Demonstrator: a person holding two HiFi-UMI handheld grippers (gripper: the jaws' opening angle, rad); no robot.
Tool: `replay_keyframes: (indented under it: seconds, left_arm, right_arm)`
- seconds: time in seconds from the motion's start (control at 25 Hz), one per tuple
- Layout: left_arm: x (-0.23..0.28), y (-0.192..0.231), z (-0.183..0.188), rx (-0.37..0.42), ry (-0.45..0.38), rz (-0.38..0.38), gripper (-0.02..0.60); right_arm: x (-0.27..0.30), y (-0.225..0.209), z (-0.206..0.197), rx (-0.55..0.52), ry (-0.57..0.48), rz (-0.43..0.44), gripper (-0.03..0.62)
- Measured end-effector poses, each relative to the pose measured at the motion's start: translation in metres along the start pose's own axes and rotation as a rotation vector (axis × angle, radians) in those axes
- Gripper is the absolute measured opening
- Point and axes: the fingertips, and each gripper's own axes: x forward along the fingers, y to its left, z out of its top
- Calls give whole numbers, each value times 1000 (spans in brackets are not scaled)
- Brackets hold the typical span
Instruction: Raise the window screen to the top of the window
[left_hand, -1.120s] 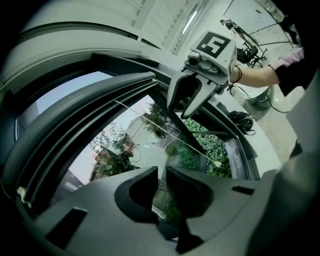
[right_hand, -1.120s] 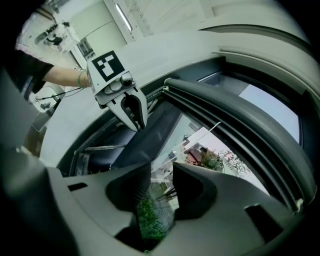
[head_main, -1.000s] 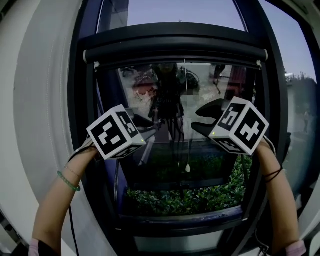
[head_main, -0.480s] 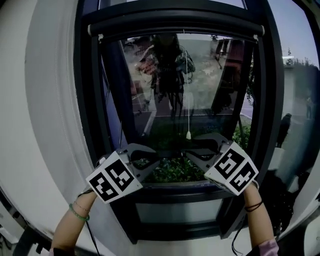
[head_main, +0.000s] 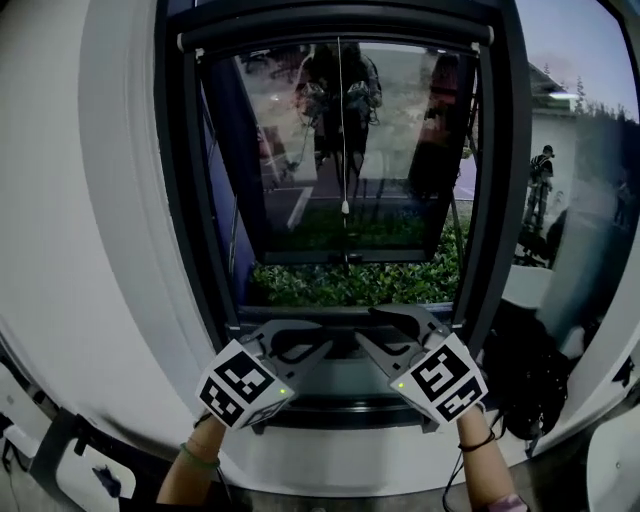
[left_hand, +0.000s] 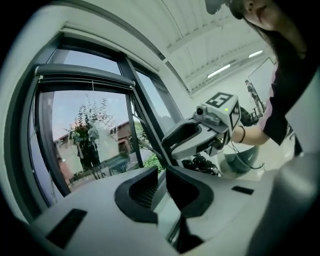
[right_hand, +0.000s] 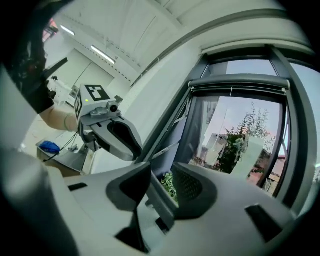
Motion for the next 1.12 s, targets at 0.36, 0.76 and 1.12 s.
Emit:
replay_keyframes:
  seconds: [0.36,0.76,1.12]
  left_arm:
    - [-35,-122,-30,-260,-56,11,52]
    - [-105,-173,-86,-465,-120,72,52]
    - [-173,-210,-118,-453,-89,25,52]
  right_arm:
    - [-69,104,-44,216,-47,3,138]
    - [-93,201,-63,472,-101,-76,114]
    - [-92,294,-41,577,-62,-135,100]
